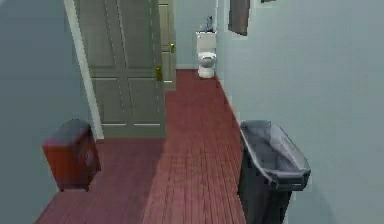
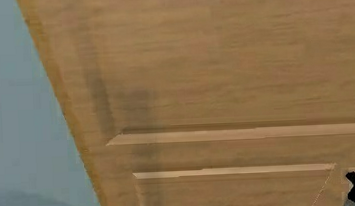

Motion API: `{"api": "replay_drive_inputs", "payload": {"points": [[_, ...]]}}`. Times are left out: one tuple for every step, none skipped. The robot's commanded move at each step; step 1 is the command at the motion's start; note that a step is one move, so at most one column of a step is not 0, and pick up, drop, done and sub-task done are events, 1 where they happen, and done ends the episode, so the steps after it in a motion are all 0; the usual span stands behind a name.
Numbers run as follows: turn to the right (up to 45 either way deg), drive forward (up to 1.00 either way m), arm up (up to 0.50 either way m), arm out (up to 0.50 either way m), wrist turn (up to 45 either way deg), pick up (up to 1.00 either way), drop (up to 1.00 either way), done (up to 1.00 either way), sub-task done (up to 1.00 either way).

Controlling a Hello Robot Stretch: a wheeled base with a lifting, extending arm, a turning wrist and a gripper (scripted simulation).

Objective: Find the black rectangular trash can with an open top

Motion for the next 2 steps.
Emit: {"api": "replay_drive_inputs", "payload": {"points": [[0.0,0.45,0.0,0.0,0.0,0.0,0.0,0.0,0.0],[-45.0,0.0,0.0,0.0,0.0,0.0,0.0,0.0,0.0]]}}
